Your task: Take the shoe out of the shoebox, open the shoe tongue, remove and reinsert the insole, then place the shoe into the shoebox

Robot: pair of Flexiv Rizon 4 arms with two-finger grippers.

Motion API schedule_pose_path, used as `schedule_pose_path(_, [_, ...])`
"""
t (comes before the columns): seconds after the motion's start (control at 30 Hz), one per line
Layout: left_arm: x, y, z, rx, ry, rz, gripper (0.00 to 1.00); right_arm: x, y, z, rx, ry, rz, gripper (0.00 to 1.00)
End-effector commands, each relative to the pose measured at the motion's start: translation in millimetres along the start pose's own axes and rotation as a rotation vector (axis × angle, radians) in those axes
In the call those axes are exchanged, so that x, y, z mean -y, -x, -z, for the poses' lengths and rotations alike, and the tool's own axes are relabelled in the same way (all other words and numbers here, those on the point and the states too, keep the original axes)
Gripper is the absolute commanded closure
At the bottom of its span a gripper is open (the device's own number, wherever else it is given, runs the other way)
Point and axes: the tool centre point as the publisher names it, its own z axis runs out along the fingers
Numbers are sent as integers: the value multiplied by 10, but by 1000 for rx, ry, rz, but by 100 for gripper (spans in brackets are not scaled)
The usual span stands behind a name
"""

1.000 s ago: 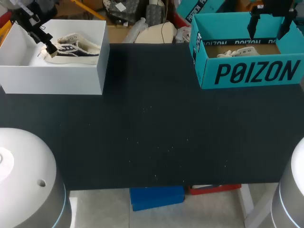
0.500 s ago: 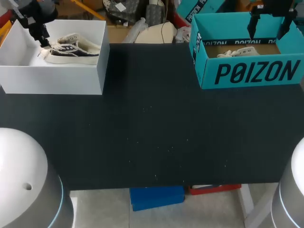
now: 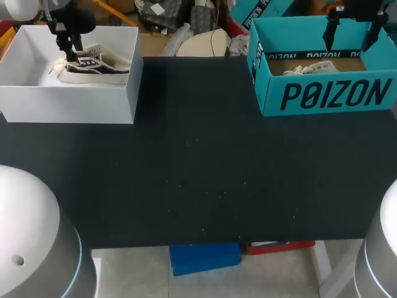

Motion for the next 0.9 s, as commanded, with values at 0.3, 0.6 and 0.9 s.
schedule_pose_path(0.3, [142, 464, -340, -176, 8, -17, 28, 1, 1, 3, 0, 0, 0, 0])
schedule_pose_path(0.6, [157, 359, -509, -212, 36, -39, 41, 1, 1, 3, 0, 0, 0, 0])
schedule_pose_path(0.9, [119, 269, -774, -247, 51, -14, 42, 1, 1, 3, 0, 0, 0, 0])
